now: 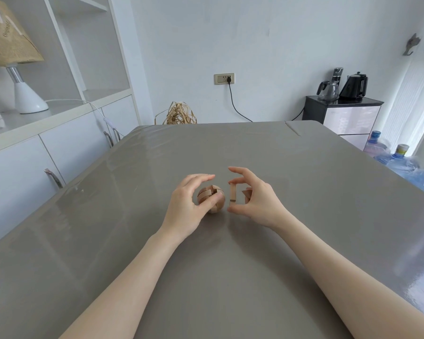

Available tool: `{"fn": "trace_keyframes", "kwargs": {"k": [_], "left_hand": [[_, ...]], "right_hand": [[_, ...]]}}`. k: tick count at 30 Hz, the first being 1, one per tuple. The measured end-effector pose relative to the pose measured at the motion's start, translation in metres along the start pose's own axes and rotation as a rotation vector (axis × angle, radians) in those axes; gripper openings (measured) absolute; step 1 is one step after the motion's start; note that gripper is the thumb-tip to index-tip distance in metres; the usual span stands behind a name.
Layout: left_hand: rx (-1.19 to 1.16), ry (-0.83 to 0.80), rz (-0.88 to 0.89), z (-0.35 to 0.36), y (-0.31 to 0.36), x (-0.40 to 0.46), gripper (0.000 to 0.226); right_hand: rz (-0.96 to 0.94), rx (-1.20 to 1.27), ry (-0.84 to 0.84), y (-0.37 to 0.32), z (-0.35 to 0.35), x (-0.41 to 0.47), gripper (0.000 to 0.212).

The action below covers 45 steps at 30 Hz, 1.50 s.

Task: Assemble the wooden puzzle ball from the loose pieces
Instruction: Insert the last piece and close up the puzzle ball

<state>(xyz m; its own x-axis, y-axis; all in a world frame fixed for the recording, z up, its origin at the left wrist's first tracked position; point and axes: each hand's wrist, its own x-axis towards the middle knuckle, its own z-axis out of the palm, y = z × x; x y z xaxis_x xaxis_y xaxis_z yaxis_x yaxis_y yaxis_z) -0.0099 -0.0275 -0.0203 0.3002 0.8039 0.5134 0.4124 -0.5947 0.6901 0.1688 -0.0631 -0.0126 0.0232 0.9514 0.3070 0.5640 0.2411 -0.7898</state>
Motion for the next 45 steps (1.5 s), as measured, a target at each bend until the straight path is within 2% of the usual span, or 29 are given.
{"fn": "trace_keyframes", "kwargs": {"k": [7,17,22,27,30,35,41,45], "left_hand": [[-0.069,0.063,-0.022,-0.003,0.022,0.012,0.033],[-0.124,-0.022,-0.146,-0.003,0.044,0.030,0.040],[-0.226,0.079,-0.162,0.000,0.046,0.031,0.035],[-0.443,0.197,-0.196,0.000,0.052,0.025,0.017],[-0.542,0.226,-0.236,0.001,0.052,0.022,0.014],[-0.566,0.260,-0.249,0.001,0.046,0.017,0.016],[-0.555,0.279,-0.274,0.002,0.039,0.015,0.019],[-0.558,0.270,-0.295,0.003,0.040,0.014,0.020]], "right_hand": [[-0.149,0.102,0.100,-0.016,0.000,-0.004,0.075],[-0.228,0.131,0.157,-0.025,0.000,-0.006,0.076],[-0.219,0.186,0.201,-0.028,-0.002,-0.007,0.081],[-0.108,0.289,0.188,-0.028,-0.005,-0.009,0.061],[-0.020,0.361,0.188,-0.025,-0.004,-0.006,0.046],[0.034,0.462,0.222,-0.024,-0.003,-0.003,0.039],[0.089,0.794,0.222,-0.021,-0.007,-0.003,0.019],[0.125,0.723,0.219,-0.019,-0.010,-0.005,0.010]]}}
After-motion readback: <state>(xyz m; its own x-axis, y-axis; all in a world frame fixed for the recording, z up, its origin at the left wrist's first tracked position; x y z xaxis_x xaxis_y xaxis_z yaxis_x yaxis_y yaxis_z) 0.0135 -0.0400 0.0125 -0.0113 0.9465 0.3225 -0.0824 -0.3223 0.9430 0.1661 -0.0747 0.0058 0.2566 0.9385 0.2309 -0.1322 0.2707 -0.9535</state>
